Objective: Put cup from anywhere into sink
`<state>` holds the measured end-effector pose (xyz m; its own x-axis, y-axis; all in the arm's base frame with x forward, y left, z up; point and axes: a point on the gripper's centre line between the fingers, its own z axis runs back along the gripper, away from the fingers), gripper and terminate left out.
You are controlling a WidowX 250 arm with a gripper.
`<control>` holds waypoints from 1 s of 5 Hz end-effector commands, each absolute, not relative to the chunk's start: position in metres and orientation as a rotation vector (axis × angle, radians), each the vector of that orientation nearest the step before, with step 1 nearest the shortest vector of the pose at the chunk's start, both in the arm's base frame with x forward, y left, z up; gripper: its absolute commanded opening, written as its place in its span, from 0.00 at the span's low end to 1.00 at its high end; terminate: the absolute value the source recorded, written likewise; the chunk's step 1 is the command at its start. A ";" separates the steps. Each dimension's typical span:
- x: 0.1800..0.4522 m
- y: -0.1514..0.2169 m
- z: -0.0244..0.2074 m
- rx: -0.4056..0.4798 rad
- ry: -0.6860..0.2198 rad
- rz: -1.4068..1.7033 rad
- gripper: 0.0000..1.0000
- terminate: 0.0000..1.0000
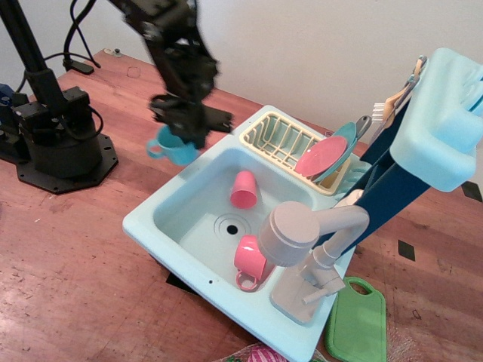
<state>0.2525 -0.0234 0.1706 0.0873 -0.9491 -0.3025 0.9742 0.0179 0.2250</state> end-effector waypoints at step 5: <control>0.289 -0.053 0.170 0.443 -0.005 -1.533 1.00 0.00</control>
<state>0.2751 -0.0489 0.1747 0.0758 -0.9472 -0.3114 0.9671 -0.0061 0.2542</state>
